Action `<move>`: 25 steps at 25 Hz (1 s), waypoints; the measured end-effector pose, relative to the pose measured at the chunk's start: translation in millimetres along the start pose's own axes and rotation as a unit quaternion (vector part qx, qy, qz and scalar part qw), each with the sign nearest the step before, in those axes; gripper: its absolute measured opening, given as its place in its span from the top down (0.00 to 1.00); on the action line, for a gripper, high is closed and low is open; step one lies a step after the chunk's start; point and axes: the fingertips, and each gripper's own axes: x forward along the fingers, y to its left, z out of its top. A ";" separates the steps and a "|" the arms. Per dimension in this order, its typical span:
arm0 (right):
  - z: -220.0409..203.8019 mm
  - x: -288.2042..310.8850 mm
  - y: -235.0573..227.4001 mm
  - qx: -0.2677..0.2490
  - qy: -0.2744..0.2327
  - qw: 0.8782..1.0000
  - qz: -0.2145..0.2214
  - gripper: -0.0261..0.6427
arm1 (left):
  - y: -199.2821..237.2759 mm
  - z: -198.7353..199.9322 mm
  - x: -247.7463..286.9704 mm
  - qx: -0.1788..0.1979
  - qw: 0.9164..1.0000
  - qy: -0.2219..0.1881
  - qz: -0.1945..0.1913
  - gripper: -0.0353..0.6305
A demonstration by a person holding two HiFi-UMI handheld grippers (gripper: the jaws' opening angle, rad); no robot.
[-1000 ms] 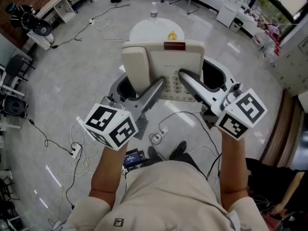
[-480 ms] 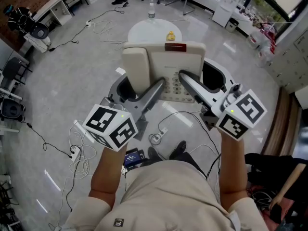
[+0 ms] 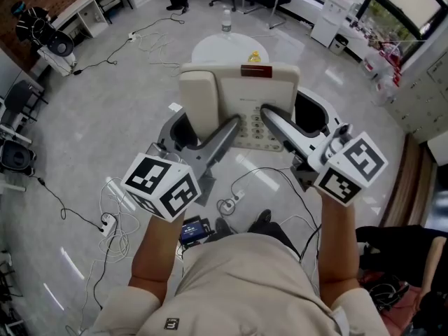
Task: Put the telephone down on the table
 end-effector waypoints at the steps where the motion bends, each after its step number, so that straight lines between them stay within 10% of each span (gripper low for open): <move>1: 0.6 0.7 -0.3 0.000 0.000 1.000 0.001 0.62 | 0.4 0.7 0.1 -0.001 1.000 0.000 0.002 0.46; 17: -48.1 16.2 -25.6 0.016 -0.013 0.998 0.051 0.62 | 26.0 -41.5 12.3 0.014 0.999 -0.001 0.051 0.46; 25: -25.4 54.1 -123.7 0.039 -0.008 0.995 0.092 0.62 | 56.2 -18.4 104.5 0.009 0.995 0.010 0.097 0.46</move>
